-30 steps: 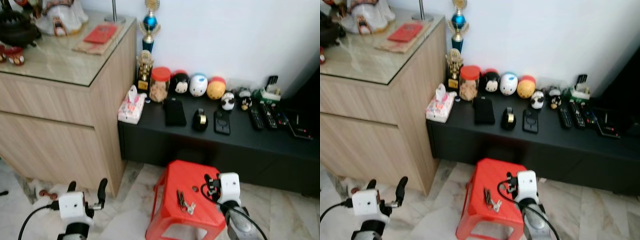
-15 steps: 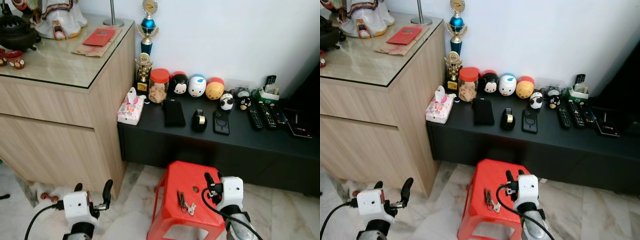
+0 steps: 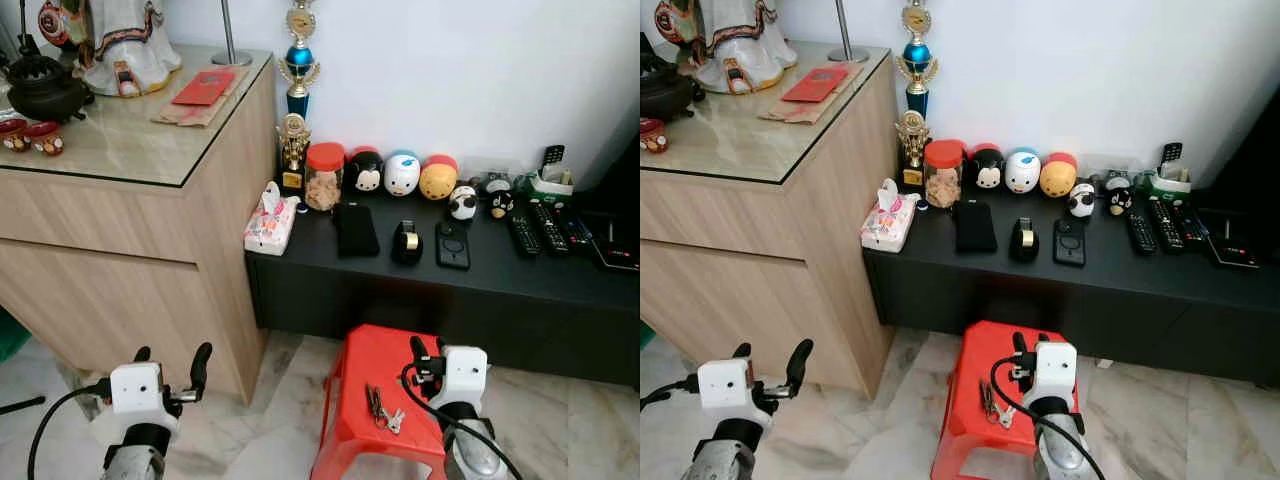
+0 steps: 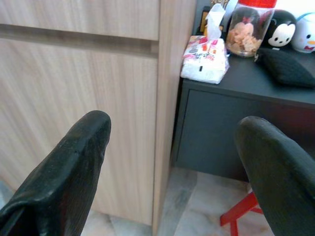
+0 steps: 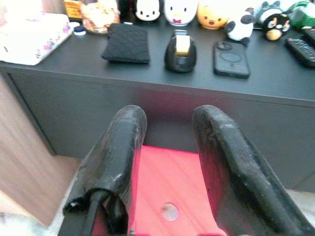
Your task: Hang keys on a hook
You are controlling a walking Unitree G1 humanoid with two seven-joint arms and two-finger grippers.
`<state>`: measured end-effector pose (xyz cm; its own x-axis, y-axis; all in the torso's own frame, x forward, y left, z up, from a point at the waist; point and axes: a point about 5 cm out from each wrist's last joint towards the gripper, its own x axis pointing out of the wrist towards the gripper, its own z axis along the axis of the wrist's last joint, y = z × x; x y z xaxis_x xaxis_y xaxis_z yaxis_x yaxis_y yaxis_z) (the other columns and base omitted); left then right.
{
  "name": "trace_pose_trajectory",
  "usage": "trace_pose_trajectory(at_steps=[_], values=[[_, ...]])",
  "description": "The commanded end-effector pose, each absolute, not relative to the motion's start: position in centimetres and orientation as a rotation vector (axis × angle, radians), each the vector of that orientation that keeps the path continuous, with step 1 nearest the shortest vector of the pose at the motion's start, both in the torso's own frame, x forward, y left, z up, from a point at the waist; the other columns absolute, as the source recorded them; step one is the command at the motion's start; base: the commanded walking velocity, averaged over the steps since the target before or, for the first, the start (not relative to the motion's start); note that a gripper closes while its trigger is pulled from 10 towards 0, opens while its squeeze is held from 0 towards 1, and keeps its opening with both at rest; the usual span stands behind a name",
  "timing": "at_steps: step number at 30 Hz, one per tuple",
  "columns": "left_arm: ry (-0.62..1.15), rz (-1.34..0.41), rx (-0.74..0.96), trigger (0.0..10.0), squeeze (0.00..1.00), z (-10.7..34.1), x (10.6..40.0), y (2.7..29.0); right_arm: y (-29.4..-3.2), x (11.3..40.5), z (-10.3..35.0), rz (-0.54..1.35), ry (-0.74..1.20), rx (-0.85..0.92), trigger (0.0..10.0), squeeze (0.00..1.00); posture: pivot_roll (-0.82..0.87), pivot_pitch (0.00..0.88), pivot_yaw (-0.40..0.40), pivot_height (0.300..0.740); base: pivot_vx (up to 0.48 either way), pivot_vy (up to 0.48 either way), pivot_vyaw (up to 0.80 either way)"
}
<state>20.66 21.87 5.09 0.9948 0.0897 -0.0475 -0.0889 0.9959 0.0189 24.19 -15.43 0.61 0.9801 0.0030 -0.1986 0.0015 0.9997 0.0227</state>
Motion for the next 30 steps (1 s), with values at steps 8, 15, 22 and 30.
trace_pose_trajectory(at_steps=[8, 15, 22, 30], values=[[0.073, 0.098, -0.01, 10.0, 0.0, 4.53, 20.16, 21.5, -15.91, 24.97, 0.94, 0.001, 0.226, 0.013, 10.0, 0.0, 0.04, 0.0, -0.087, 0.715, 0.0, 0.0, 0.0], [0.073, 0.109, -0.019, 10.0, 0.0, 4.48, 19.91, 21.36, -15.54, 25.28, 1.15, 0.016, 0.232, 0.014, 10.0, 0.0, 0.04, 0.0, -0.093, 0.675, 0.0, 0.0, 0.0], [0.069, 0.101, -0.02, 10.0, 0.0, 4.69, 20.19, 21.39, -15.27, 25.4, 1.3, 0.032, 0.223, 0.02, 10.0, 0.0, 0.04, 0.0, -0.088, 0.642, 0.0, 0.0, 0.0], [0.073, 0.101, -0.02, 10.0, 0.0, 4.78, 20.32, 21.53, -15.17, 25.37, 1.12, 0.046, 0.234, 0.027, 10.0, 0.0, 0.04, 0.007, -0.086, 0.642, 0.0, 0.0, 0.0]])
